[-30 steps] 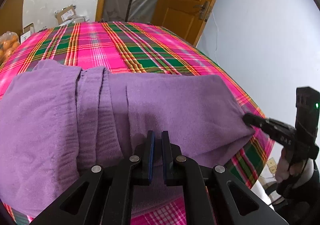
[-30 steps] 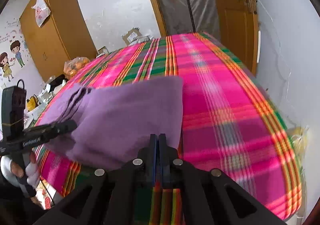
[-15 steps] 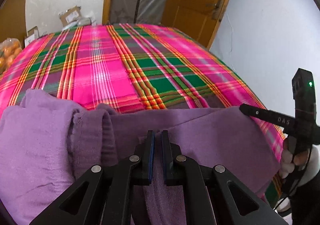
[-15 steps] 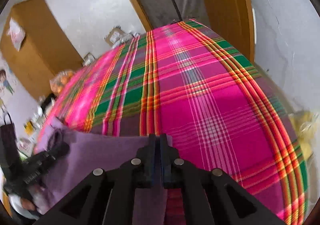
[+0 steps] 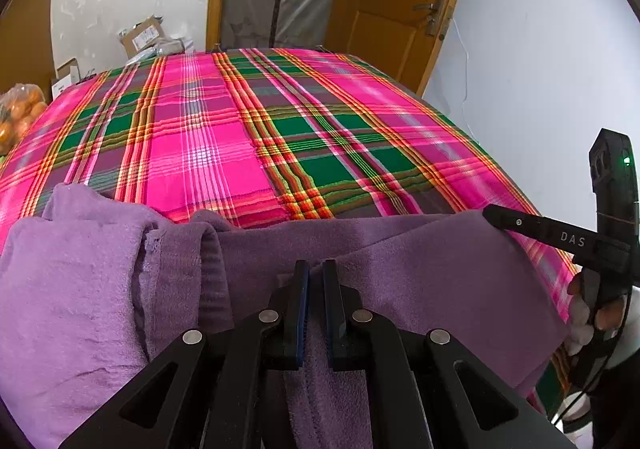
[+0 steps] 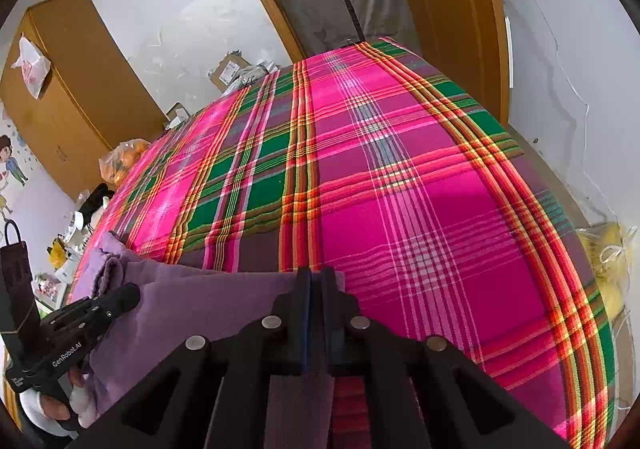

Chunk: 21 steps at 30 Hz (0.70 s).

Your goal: Fold clothes

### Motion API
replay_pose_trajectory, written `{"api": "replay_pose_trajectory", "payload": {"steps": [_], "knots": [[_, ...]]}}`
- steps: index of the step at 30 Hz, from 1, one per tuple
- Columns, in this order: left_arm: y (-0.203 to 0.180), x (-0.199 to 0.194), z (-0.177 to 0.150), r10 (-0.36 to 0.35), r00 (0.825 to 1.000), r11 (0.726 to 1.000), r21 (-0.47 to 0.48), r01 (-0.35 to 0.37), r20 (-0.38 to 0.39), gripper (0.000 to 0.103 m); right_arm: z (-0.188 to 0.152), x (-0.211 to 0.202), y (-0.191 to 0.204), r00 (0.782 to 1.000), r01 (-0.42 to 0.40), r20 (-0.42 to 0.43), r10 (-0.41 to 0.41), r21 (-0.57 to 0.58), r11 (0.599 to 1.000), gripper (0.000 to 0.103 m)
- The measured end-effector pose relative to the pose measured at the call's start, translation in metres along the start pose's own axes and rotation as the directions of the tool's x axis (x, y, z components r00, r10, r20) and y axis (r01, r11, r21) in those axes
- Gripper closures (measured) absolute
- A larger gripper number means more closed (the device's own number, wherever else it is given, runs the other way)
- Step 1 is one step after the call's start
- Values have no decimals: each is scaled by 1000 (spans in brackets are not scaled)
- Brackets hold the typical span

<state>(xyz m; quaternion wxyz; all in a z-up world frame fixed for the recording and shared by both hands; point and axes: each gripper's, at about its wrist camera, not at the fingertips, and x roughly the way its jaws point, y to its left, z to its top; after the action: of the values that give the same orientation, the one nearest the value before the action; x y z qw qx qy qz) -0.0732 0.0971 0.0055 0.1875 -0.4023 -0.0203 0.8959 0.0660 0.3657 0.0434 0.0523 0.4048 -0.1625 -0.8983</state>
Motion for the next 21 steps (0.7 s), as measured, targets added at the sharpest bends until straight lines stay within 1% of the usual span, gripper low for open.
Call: {"api": "replay_pose_trajectory", "payload": {"steps": [3, 4, 5, 8, 11, 13, 14, 15, 16, 18, 21], "knots": [[3, -8, -2, -1, 1000, 1000, -13, 1, 12, 96, -6, -9, 8, 999, 33, 17, -32, -37, 999, 91], [4, -11, -4, 0, 1000, 1000, -17, 0, 17, 96, -11, -17, 13, 999, 31, 32, -29, -58, 998, 88], [3, -17, -6, -4, 1000, 1000, -16, 5, 28, 96, -16, -25, 18, 999, 24, 48, -20, -86, 996, 88], [-4, -41, -19, -55, 996, 998, 8, 55, 71, 96, -42, -50, 35, 996, 32, 86, -16, -178, 984, 88], [-13, -50, -36, -79, 995, 996, 34, 77, 59, 96, -67, -62, 42, 996, 41, 89, -22, -209, 977, 88], [-18, -49, -47, -79, 996, 996, 53, 77, 42, 96, -81, -66, 43, 995, 43, 97, -21, -221, 974, 86], [-21, -49, -51, -79, 996, 995, 61, 77, 34, 96, -86, -65, 42, 995, 38, 95, -16, -227, 973, 81], [-21, -46, -56, -78, 997, 995, 63, 76, 27, 96, -91, -62, 42, 996, 31, 90, -10, -234, 972, 79], [-20, -45, -58, -79, 996, 995, 63, 77, 30, 96, -94, -61, 42, 994, 35, 107, -8, -252, 967, 79], [-20, -46, -57, -80, 996, 995, 61, 78, 31, 96, -97, -58, 45, 992, 53, 127, -16, -288, 956, 78], [-20, -47, -59, -76, 997, 995, 63, 74, 31, 96, -97, -57, 46, 991, 57, 133, -18, -299, 953, 76]]}}
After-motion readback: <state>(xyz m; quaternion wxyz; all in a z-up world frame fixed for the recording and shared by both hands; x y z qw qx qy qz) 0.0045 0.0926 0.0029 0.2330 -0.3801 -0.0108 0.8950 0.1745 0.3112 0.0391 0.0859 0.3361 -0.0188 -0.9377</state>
